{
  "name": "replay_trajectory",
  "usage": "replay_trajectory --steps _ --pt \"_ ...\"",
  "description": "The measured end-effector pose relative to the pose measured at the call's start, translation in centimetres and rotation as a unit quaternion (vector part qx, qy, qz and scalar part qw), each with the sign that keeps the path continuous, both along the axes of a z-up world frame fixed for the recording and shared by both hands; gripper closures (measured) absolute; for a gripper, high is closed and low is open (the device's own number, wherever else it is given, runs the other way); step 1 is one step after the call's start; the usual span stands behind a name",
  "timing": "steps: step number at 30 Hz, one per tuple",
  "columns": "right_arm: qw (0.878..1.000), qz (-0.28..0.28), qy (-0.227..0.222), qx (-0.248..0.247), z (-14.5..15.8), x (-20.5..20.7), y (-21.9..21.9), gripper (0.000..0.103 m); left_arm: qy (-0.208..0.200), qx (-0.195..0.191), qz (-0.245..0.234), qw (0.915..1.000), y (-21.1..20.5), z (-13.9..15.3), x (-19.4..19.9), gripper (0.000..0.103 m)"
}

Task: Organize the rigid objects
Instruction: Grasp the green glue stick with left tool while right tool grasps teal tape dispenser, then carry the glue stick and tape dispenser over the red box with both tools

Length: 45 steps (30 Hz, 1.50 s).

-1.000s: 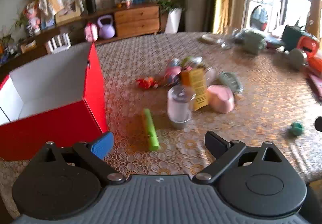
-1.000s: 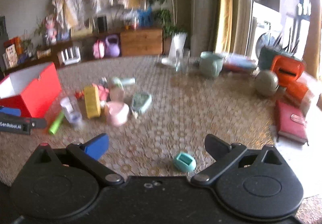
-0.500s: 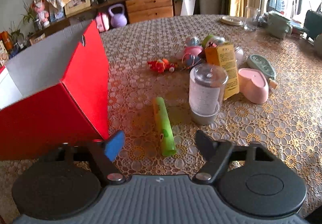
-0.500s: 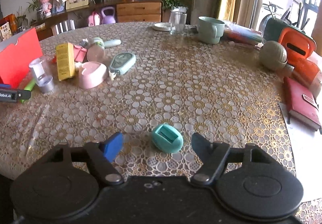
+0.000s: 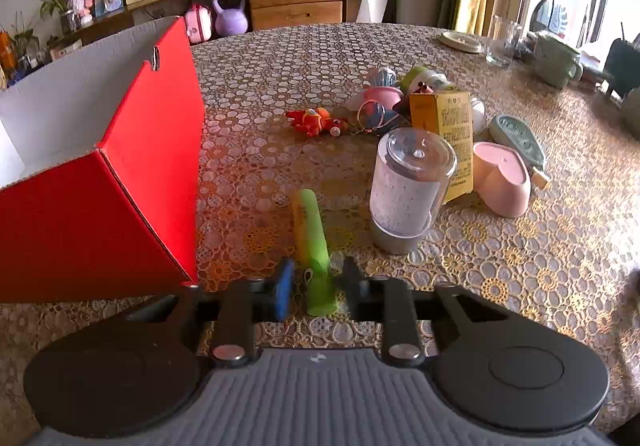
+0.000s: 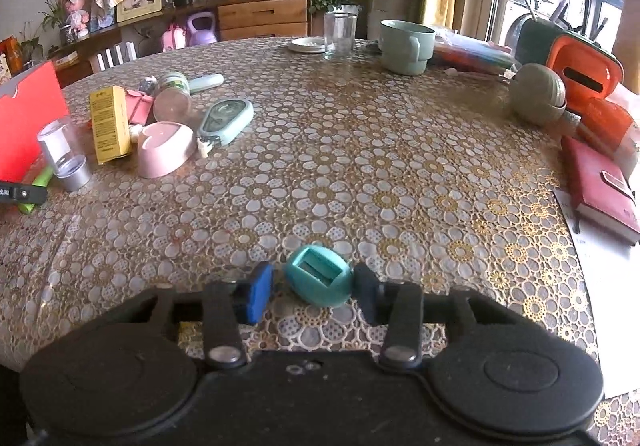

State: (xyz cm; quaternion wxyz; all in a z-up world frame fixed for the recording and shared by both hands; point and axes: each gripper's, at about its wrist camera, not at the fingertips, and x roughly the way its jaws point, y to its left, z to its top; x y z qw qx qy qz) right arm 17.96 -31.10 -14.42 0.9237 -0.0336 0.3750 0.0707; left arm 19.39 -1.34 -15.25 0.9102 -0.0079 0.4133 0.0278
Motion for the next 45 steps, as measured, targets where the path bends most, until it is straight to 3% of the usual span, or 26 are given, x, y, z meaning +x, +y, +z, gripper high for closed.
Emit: replay_trajectory --steps 10,24,33,45 --pt "1.0 0.01 -0.005 -0.009 0.7 -0.6 1.1 0.066 -0.003 0.011 0.0 0.9999 0.0 0.2 -0.2 0.087" --pt "0.996 0.083 -0.046 0.009 6.5 -2.8 6.4 0.066 -0.023 -0.006 0.002 0.9997 1.2 3.6 -2.8 0.087" --pt "0.984 0.163 -0.065 0.021 10.9 -3.2 12.2 0.066 -0.036 -0.015 0.005 0.9992 3.4 7.4 -5.4 0.087" --pt "0.961 0.263 -0.086 0.013 14.4 -2.6 22.4 0.066 -0.05 -0.025 0.039 0.9977 9.2 11.0 -6.7 0.087"
